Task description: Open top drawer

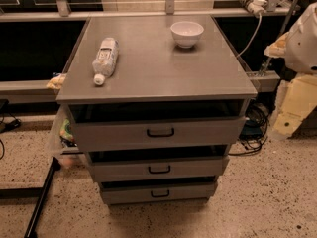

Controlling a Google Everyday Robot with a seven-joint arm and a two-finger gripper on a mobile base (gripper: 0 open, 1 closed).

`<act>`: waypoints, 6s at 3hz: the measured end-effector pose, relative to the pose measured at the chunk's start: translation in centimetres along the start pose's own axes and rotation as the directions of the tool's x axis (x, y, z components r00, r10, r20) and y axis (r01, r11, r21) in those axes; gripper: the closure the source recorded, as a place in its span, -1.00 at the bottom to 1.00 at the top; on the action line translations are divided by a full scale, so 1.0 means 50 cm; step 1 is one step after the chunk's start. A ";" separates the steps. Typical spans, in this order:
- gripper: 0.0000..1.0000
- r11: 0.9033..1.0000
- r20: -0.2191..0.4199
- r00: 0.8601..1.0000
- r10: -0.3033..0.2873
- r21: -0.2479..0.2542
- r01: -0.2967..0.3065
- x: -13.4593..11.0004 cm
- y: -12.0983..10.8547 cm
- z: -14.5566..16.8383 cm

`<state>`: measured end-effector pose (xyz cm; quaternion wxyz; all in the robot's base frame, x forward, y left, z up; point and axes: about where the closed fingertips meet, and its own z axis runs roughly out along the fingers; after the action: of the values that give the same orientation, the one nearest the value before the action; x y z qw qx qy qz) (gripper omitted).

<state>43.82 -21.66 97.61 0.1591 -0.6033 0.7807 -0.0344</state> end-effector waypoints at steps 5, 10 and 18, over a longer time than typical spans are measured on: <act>-1.00 0.998 0.064 0.996 -0.059 -0.015 0.061 0.005 0.010 0.291; -1.00 0.984 0.089 0.980 -0.180 0.025 0.178 -0.027 -0.015 0.489; -1.00 0.972 0.124 0.965 -0.233 -0.002 0.235 -0.022 -0.151 0.711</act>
Offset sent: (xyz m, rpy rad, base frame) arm 0.0274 0.0069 -0.0763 0.0517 -0.0308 0.0209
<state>61.40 -17.76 66.03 0.1965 -0.6934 0.6931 -0.0092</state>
